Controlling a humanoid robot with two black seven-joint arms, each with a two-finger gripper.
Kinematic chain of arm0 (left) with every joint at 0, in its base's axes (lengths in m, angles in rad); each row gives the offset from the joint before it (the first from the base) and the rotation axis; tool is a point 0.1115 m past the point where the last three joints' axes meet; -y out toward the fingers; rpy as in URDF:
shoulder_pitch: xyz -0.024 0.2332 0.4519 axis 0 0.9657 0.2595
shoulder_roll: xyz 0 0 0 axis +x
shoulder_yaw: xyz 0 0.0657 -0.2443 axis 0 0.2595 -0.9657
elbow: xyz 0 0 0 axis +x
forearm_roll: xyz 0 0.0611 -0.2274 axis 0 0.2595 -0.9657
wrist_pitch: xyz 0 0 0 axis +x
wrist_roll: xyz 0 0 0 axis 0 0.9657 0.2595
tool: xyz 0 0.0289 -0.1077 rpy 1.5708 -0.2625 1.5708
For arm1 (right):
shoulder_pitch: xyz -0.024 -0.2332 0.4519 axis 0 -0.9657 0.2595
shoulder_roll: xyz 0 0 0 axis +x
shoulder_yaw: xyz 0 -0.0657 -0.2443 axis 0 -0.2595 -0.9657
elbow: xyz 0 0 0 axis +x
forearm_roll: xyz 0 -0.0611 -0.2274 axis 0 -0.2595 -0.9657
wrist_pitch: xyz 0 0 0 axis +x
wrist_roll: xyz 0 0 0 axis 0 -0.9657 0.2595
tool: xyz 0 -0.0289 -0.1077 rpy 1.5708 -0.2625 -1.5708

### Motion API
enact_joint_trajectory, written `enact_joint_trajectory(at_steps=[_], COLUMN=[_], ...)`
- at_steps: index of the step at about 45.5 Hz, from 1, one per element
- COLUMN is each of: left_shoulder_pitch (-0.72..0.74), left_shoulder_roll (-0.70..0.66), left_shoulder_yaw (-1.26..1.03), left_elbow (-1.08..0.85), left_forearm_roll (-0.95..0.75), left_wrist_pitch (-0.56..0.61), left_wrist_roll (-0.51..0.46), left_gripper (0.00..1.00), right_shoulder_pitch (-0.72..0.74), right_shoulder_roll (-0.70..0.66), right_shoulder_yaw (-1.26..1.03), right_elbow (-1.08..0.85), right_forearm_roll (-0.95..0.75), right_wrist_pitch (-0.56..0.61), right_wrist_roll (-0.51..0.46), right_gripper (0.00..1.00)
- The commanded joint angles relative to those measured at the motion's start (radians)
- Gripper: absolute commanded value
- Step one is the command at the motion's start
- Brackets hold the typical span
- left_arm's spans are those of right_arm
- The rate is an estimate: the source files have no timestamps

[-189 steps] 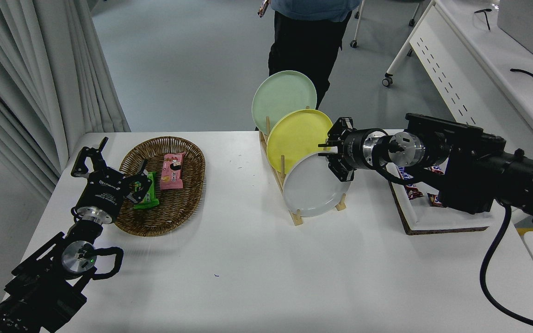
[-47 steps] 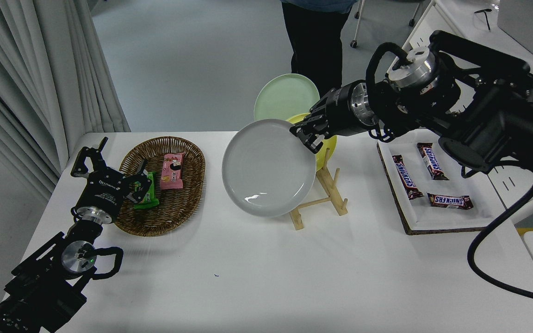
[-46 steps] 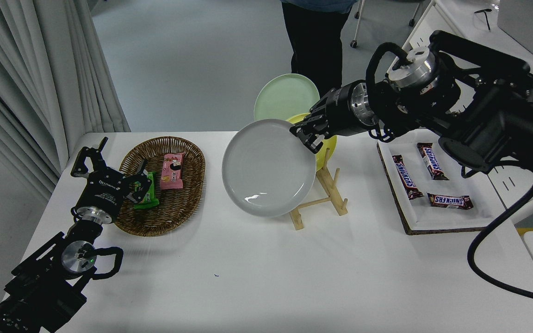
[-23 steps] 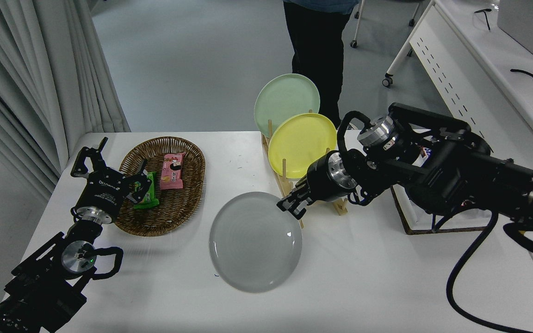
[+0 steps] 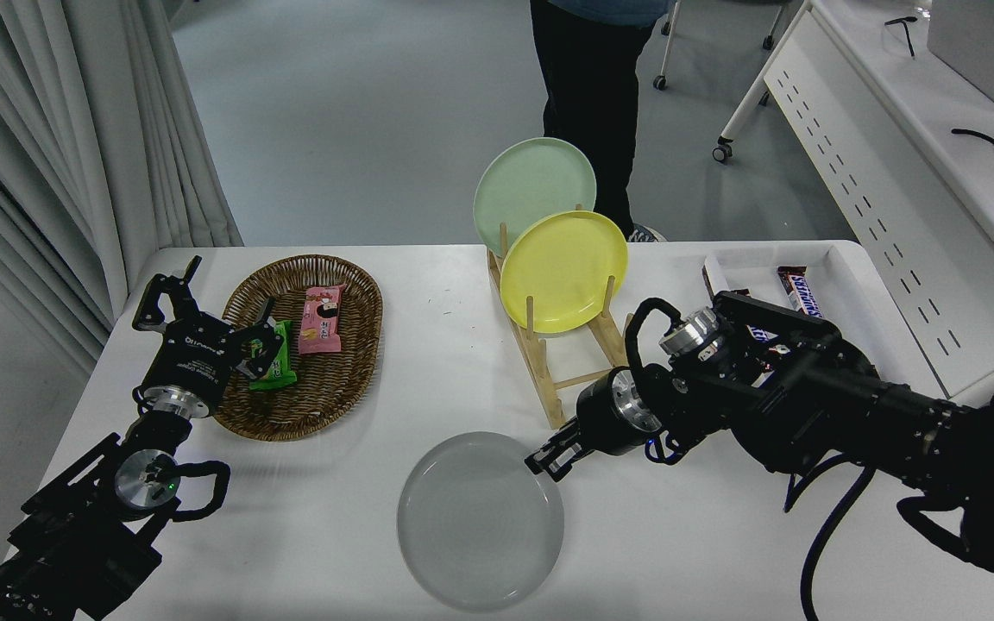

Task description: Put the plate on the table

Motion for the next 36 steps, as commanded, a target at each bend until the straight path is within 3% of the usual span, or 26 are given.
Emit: enact_joint_trajectory(at_steps=[1,36], left_shoulder_pitch=[0.000,0.000], left_shoulder_roll=[0.000,0.000], left_shoulder_yaw=[-0.001,0.000], left_elbow=[-0.001,-0.001], left_forearm_roll=[-0.001,0.001], left_wrist_pitch=[0.000,0.000], left_wrist_roll=[0.000,0.000], left_gripper=[1.00,1.00], right_shoulder_pitch=[-0.043,-0.089], right_shoulder_roll=[0.026,0.051], right_shoulder_yaw=[0.018,0.099], right_elbow=[-0.062,-0.162], right_forearm_roll=[-0.008,-0.057], right_wrist_pitch=[0.000,0.000], right_wrist_roll=[0.000,-0.002], right_gripper=[0.00,0.00])
